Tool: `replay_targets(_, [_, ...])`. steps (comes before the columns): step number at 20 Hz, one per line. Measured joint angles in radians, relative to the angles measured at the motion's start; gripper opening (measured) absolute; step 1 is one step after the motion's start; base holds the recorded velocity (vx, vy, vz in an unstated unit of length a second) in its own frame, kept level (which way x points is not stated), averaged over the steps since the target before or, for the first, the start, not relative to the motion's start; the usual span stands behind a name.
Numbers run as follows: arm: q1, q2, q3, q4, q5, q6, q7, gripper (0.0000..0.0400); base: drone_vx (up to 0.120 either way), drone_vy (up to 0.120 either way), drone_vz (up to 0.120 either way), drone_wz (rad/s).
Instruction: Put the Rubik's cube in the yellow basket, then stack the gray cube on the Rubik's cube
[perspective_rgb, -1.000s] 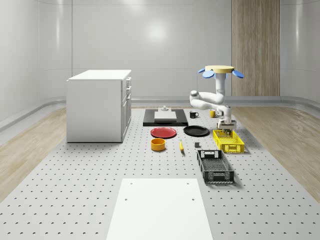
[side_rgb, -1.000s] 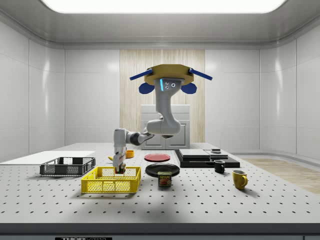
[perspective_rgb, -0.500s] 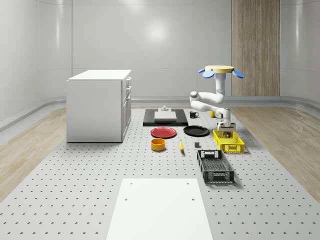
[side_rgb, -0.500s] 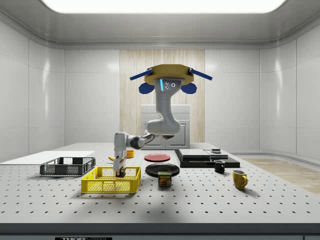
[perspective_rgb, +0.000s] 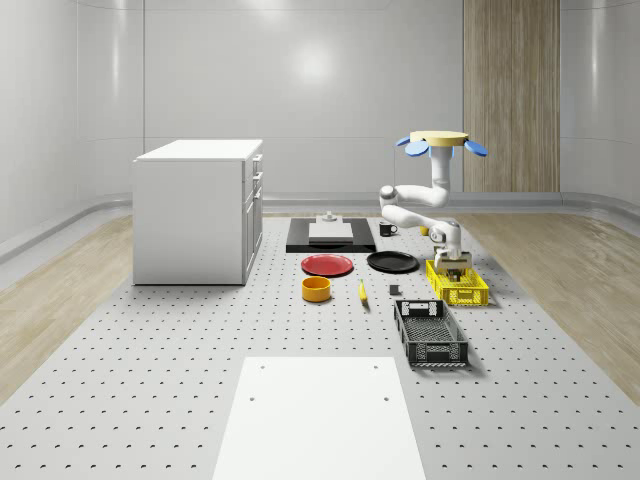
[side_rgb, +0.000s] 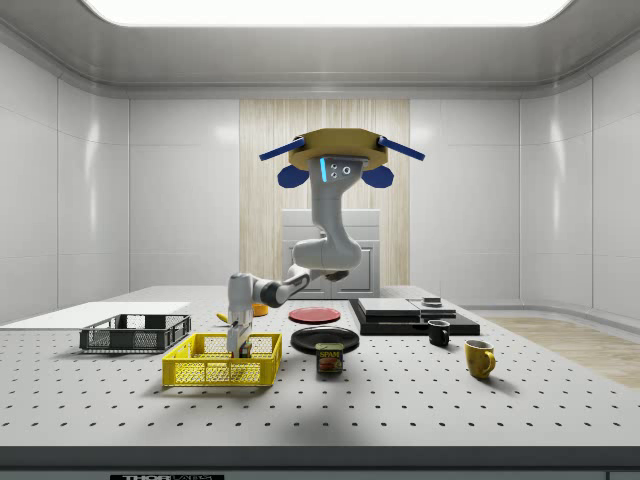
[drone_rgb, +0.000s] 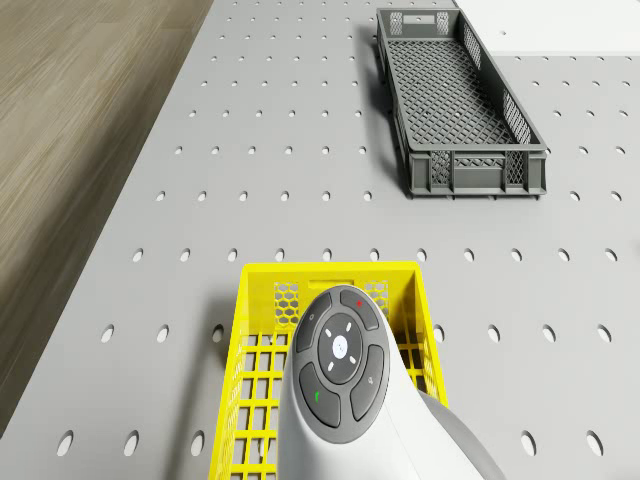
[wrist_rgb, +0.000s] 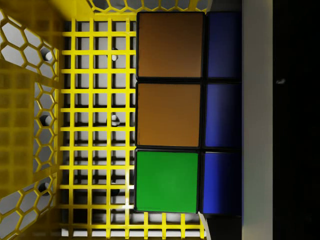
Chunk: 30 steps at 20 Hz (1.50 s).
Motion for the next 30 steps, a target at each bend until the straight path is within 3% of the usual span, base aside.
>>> replay_targets(6, [0.005, 0.011, -0.003, -0.001, -0.010, -0.012, -0.004, 0.0376, 0.000, 0.000, 0.000, 0.000])
replay_targets(13, [0.021, 0.019, 0.023, -0.017, 0.008, -0.036, -0.009, 0.0396, 0.000, 0.000, 0.120, 0.000])
replay_targets(16, [0.024, 0.023, 0.027, -0.019, 0.009, -0.042, -0.011, 0.0398, 0.000, -0.120, 0.107, 0.000])
replay_targets(27, [0.033, 0.037, 0.029, -0.022, 0.005, -0.058, -0.017, 0.0400, 0.000, -0.120, 0.000, 0.000])
replay_targets(30, [0.035, 0.041, 0.028, -0.023, 0.004, -0.061, -0.018, 0.0400, 0.120, -0.120, 0.000, 0.000])
